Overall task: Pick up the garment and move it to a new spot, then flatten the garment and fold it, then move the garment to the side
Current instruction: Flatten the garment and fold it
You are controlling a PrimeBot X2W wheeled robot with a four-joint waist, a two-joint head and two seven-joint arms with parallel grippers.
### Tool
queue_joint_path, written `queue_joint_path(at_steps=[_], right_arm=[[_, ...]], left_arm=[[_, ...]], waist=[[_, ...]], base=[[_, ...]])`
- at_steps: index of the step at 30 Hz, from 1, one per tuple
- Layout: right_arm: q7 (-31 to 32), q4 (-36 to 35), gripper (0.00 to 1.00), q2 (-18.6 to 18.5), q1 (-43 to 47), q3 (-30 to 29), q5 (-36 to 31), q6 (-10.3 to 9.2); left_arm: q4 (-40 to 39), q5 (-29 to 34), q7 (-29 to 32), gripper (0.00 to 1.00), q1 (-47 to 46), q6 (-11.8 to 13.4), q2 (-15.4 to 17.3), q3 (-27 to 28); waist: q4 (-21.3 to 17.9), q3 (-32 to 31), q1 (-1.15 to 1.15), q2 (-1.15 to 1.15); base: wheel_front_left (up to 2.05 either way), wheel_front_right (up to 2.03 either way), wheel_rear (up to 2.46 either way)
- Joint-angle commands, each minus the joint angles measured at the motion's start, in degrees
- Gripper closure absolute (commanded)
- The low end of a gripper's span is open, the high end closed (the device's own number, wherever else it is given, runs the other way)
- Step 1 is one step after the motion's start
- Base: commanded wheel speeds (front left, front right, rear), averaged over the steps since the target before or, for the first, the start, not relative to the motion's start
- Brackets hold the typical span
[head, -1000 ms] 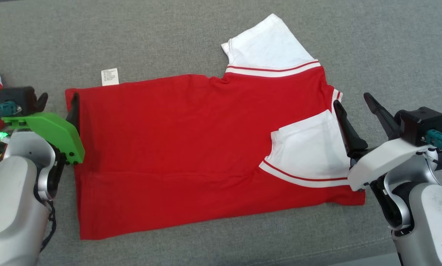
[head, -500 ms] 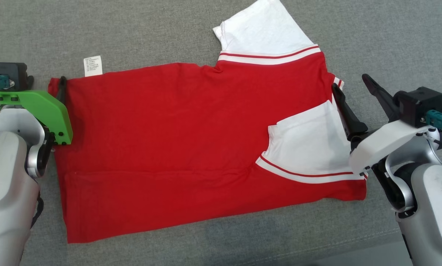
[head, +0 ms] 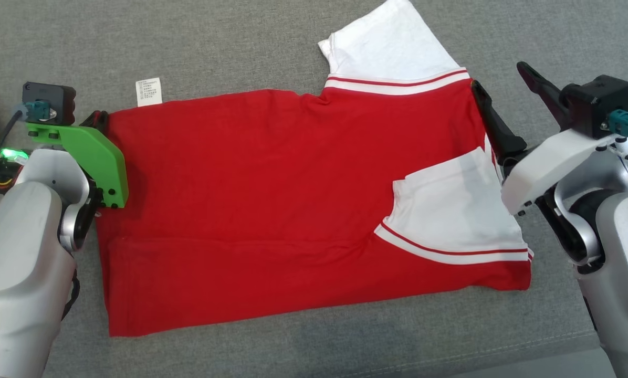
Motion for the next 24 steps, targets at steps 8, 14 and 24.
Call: queue_joint_path(at_steps=[8,14,24], right_arm=[[2.0,9.4,0.0,-1.5,-9.6,-0.1,1.6,-0.06],[3.9,20.2,0.0,-2.5,-18.3,0.2,1.9,-0.06],[7.9,37.4,0.0,-2.1,-30.6,0.0,1.1,-0.06]], left_arm=[[-8.0,0.6,-6.2,1.0,3.1,1.0,-2.4,-1.1],[-13.6,0.9,-11.2,1.0,5.7,2.7,-5.1,-1.5],[-15.2,1.3,-15.0,1.0,5.2,4.0,-9.0,-2.6]], waist=[[4.5,-0.1,0.0,0.14],[9.1,1.3,0.0,0.14],[14.5,4.8,0.0,0.14]], base=[[0.0,0.0,0.0],[0.0,0.0,0.0],[0.0,0.0,0.0]])
